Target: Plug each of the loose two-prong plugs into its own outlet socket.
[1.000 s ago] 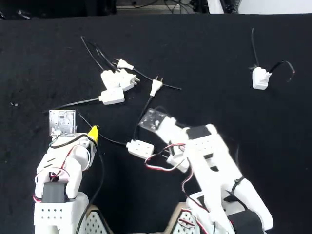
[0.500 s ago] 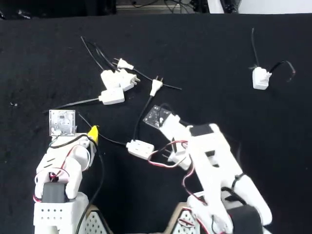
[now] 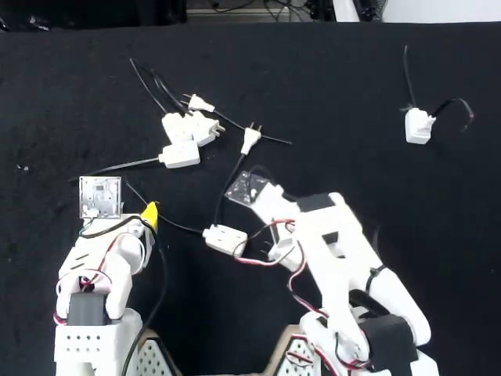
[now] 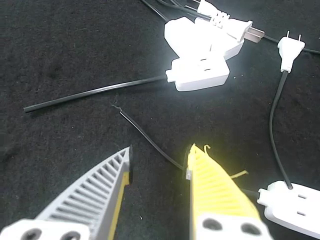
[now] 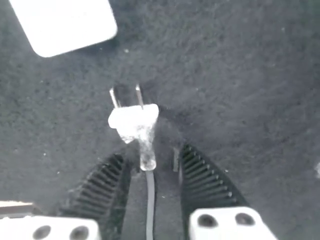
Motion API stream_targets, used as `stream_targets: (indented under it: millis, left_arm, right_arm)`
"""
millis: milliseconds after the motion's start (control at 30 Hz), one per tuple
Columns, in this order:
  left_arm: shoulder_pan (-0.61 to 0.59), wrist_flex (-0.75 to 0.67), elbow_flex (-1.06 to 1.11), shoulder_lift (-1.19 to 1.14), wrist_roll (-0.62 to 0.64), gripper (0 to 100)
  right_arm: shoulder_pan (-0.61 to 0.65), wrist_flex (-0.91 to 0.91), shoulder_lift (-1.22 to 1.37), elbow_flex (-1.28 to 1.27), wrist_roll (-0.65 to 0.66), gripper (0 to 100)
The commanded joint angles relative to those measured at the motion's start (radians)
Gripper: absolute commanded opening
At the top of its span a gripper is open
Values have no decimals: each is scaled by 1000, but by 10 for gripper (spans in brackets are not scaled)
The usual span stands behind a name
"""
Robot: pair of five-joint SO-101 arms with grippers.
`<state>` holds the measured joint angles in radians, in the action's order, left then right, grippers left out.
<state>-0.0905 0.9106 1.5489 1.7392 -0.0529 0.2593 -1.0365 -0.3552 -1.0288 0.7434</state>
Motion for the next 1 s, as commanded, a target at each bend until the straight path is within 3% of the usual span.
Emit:
stream_targets:
  millis: [0,767,867,967]
  left_arm:
    - [-10,-5,-30,9,3,191]
    - [-10,-5,-30,9,3,191]
    - [-10,-5,-28,9,3,191]
    - [-10,-5,-28,9,3,191]
  right_arm:
    - [55,52,-5,-39,0,109]
    - [63,-11,-13,-51,-18,107]
    - [57,3,-15,-28,-18,11]
    - [55,-28,-38,18,-26,8]
